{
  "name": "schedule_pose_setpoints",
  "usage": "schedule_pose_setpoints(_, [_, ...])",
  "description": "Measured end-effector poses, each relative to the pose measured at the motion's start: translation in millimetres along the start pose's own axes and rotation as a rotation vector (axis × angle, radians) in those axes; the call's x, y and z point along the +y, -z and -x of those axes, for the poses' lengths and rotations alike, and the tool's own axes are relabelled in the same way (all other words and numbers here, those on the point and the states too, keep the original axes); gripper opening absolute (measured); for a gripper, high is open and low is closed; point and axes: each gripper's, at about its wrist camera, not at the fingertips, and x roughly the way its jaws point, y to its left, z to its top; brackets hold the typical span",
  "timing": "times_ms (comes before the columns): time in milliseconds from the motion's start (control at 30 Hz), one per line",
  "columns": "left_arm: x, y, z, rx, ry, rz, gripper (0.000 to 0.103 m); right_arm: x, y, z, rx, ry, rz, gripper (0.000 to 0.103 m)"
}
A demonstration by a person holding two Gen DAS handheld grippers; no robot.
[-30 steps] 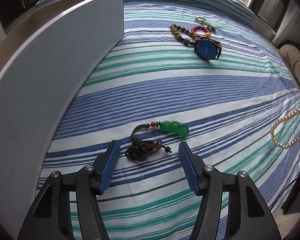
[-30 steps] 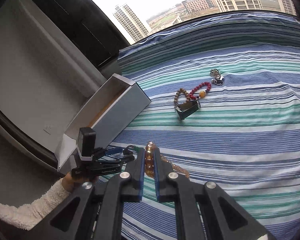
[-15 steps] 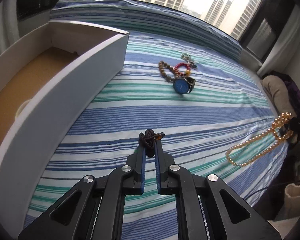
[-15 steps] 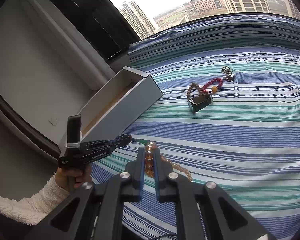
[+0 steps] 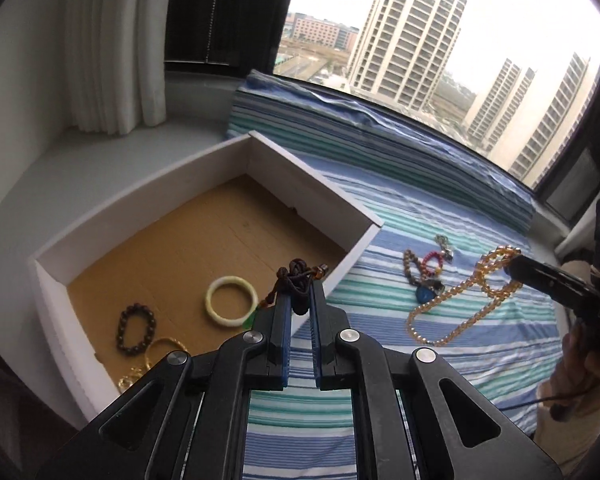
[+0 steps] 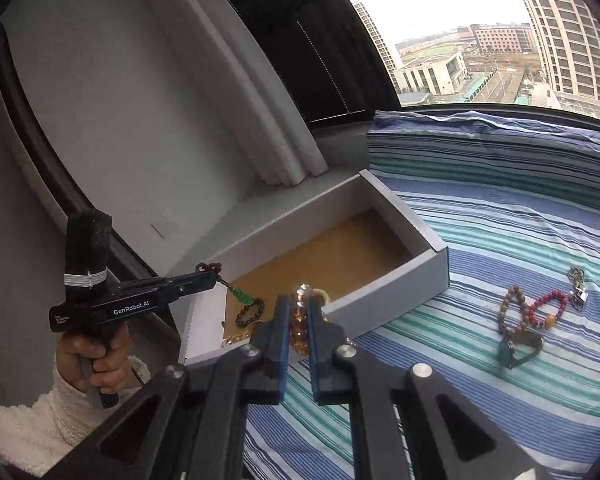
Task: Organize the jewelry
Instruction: 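Lower the necklace and jade pendant into the white box and open both tools, then withdraw both tools from the box and move back to the watch and bracelets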
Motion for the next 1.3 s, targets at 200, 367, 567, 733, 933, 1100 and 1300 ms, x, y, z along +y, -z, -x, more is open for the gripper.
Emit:
schedule_pose_setpoints(200, [57.7,-25.8,-40.9,0.042,-0.11,0.107,0.006,25.0,-61.4,-80.9,0.025,-0.041,0.039,0.008])
schedule_pose_setpoints(367, [91.1,-27.6,-85.0,0.094,-0.154,0.167,0.006,19.8,-80.5,-159.7,0.11,0.013,0.092,0.008])
schedule_pose_setpoints(567, [97.1,-16.1,-129.2,0.135,-0.248,0.166,0.044,-3.9,-75.3,-218.5,0.2,0.16,0.107,0.033])
schedule_pose_setpoints(733, [88.9,2.5,-111.8,0.078,-0.254,0.138,0.062,-11.6,-61.2,-174.6,0.13,0.174,0.074,0.043])
schedule_pose_setpoints(933, [38.0,41.3,-71.8,0.01,-0.17,0.034,0.086,-8.1,-0.4,-102.6,0.061,0.293,0.142,0.063])
schedule_pose_setpoints(1100, [-23.8,82.4,-60.9,0.004,-0.085,-0.071,0.091,-32.0,72.4,-45.2,0.019,0.46,0.115,0.068])
schedule_pose_setpoints(1300, [-93.6,127.8,-68.2,0.053,0.049,-0.133,0.091,-65.7,155.2,20.8,0.033,0.66,0.006,0.068])
